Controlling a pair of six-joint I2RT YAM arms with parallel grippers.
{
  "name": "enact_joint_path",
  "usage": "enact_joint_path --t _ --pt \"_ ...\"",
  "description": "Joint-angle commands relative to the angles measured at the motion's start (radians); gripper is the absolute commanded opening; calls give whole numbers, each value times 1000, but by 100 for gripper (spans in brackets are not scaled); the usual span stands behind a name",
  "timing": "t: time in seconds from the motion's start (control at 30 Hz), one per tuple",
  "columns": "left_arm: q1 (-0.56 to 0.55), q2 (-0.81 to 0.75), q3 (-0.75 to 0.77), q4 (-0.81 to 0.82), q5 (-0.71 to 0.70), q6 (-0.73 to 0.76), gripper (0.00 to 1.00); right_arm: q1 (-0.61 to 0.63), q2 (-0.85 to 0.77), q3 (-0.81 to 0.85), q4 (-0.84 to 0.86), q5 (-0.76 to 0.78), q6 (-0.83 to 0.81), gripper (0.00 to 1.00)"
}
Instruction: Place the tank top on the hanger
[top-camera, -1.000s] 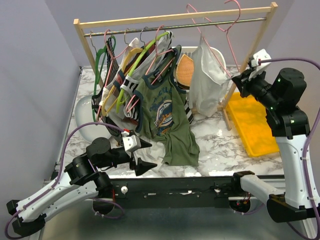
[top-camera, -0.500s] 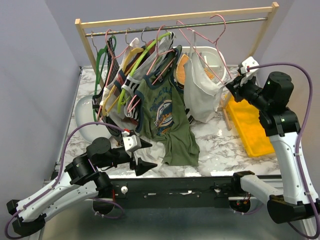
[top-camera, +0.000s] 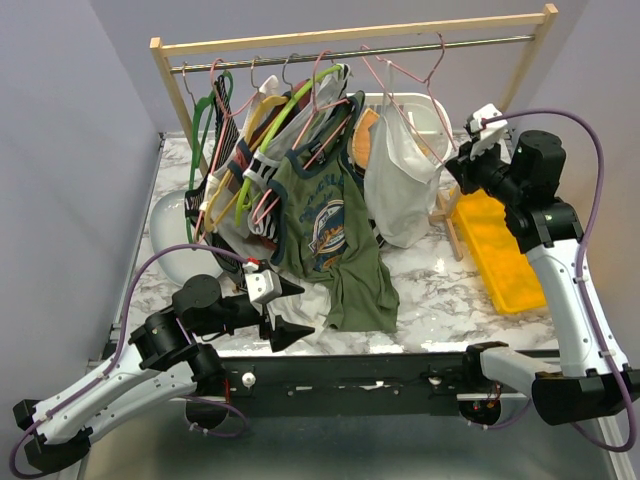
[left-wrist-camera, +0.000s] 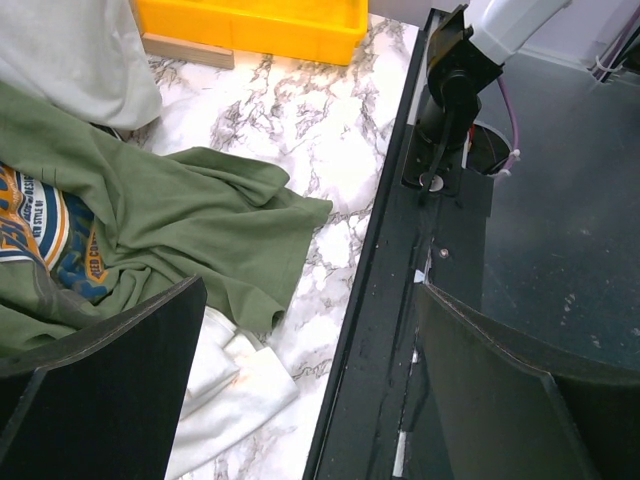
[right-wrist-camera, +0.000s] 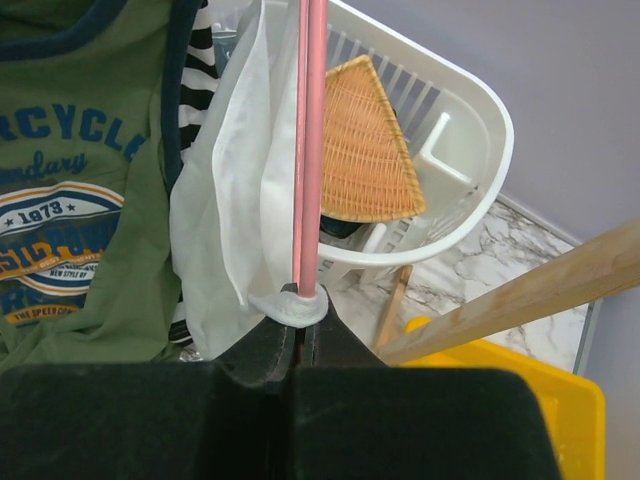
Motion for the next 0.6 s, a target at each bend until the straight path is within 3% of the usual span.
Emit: enact_joint_path --t 0.0,0.37,0.4,0.43,0.5,0.53,0.57 --pt "5 -5 -13 25 30 0 99 6 18 -18 26 -30 7 0" --pt "16 9 -14 29 38 -4 99 178 62 14 -47 48 -73 3" --pt "17 9 -14 29 36 -5 99 184 67 15 -54 46 -77 7" --pt "19 12 -14 29 36 -5 99 187 62 14 -58 42 -90 20" --pt "20 12 -14 28 33 -5 99 190 45 11 -77 16 -105 33" --pt "22 12 -14 29 33 -7 99 190 13 8 -84 8 -114 47" --pt "24 11 -13 26 32 -7 99 187 -10 5 -96 5 -129 55"
